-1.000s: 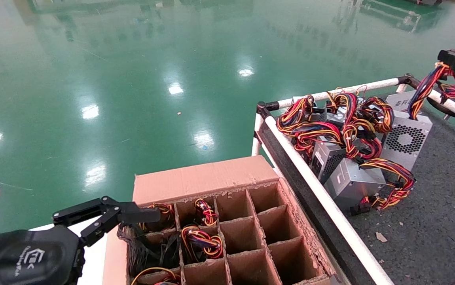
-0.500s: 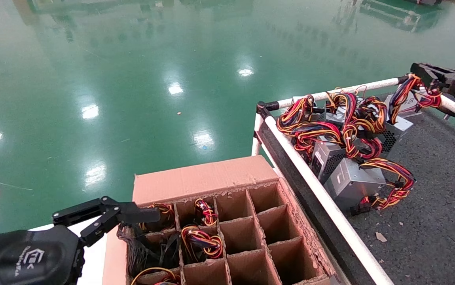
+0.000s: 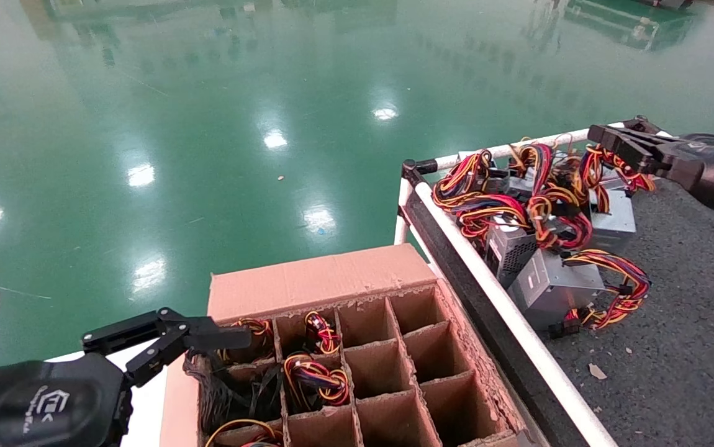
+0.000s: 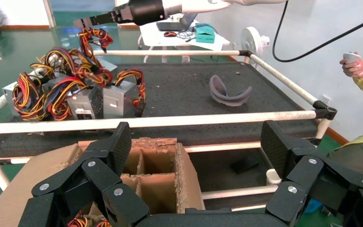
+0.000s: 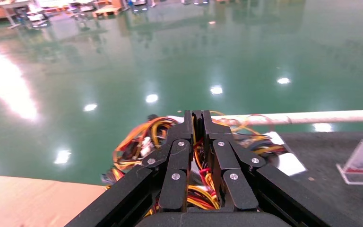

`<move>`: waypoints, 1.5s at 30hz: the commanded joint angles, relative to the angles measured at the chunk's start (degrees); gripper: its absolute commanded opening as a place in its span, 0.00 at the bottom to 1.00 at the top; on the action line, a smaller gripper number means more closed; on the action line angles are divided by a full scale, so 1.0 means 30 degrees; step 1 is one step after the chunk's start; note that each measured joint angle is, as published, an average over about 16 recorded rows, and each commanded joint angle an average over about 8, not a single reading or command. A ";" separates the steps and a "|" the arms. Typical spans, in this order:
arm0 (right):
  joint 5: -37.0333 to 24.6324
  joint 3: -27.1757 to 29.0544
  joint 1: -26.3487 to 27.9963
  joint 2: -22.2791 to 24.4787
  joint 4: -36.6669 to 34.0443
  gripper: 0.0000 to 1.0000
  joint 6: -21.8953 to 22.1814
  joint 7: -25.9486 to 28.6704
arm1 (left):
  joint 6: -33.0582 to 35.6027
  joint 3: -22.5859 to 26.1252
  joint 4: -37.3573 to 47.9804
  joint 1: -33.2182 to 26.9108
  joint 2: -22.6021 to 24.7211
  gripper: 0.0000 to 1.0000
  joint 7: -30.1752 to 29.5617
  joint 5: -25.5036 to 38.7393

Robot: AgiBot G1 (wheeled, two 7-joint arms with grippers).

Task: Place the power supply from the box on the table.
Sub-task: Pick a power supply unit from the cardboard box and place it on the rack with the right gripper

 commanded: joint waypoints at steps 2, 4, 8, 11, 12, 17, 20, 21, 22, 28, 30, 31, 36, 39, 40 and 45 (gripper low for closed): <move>-0.0047 -0.0034 0.0033 0.0047 0.0062 0.01 -0.0577 0.0095 | 0.0000 0.0001 0.0000 0.0000 0.0000 1.00 0.0000 -0.0001; -0.0131 -0.0093 -0.0006 0.0015 0.0015 0.02 -0.0539 0.0097 | -0.0001 0.0001 0.0000 0.0000 0.0000 1.00 0.0001 -0.0001; -0.0243 -0.0171 -0.0098 -0.0056 -0.0107 0.02 -0.0229 0.0092 | -0.0001 0.0002 0.0000 -0.0001 -0.0001 1.00 0.0001 -0.0002; -0.0247 -0.0174 -0.0092 -0.0124 -0.0128 0.00 0.0097 0.0056 | -0.0001 0.0003 0.0000 -0.0001 -0.0001 1.00 0.0002 -0.0002; -0.0244 -0.0172 -0.0073 -0.0152 -0.0122 0.00 0.0223 0.0038 | -0.0001 0.0003 0.0000 -0.0001 -0.0001 1.00 0.0002 -0.0002; -0.0226 -0.0158 0.0125 -0.0300 -0.0020 0.00 0.1076 -0.0167 | -0.0002 0.0005 0.0000 -0.0001 -0.0002 1.00 0.0002 -0.0003; -0.0216 -0.0149 0.0303 -0.0371 0.0079 0.00 0.1692 -0.0384 | -0.0002 0.0005 0.0000 -0.0001 -0.0002 1.00 0.0003 -0.0004; -0.0205 -0.0140 0.0375 -0.0392 0.0105 0.00 0.1900 -0.0447 | -0.0002 0.0006 0.0000 -0.0001 -0.0002 1.00 0.0003 -0.0004; -0.0194 -0.0132 0.0452 -0.0413 0.0127 0.00 0.2113 -0.0507 | -0.0002 0.0006 0.0000 -0.0002 -0.0002 1.00 0.0003 -0.0004; -0.0165 -0.0104 0.0891 -0.0600 0.0108 0.00 0.3544 -0.0736 | -0.0003 0.0007 0.0000 -0.0002 -0.0003 1.00 0.0004 -0.0005; -0.0188 -0.0118 0.0976 -0.0726 0.0055 0.00 0.4108 -0.0794 | -0.0003 0.0008 0.0000 -0.0002 -0.0003 1.00 0.0004 -0.0005; -0.0200 -0.0125 0.1004 -0.0800 0.0028 0.00 0.4383 -0.0823 | -0.0003 0.0008 0.0000 -0.0002 -0.0003 1.00 0.0004 -0.0006; -0.0218 -0.0136 0.0963 -0.1126 -0.0104 0.00 0.5200 -0.0894 | -0.0004 0.0009 0.0000 -0.0002 -0.0004 1.00 0.0005 -0.0006; -0.0202 -0.0124 0.0816 -0.1215 -0.0166 0.00 0.5196 -0.0892 | -0.0004 0.0010 0.0000 -0.0003 -0.0004 1.00 0.0005 -0.0007; -0.0194 -0.0118 0.0765 -0.1232 -0.0178 0.00 0.5153 -0.0889 | -0.0004 0.0010 0.0000 -0.0003 -0.0004 1.00 0.0005 -0.0007; -0.0127 -0.0071 0.0646 -0.1312 -0.0152 0.00 0.4888 -0.0843 | -0.0005 0.0012 0.0000 -0.0003 -0.0004 1.00 0.0006 -0.0008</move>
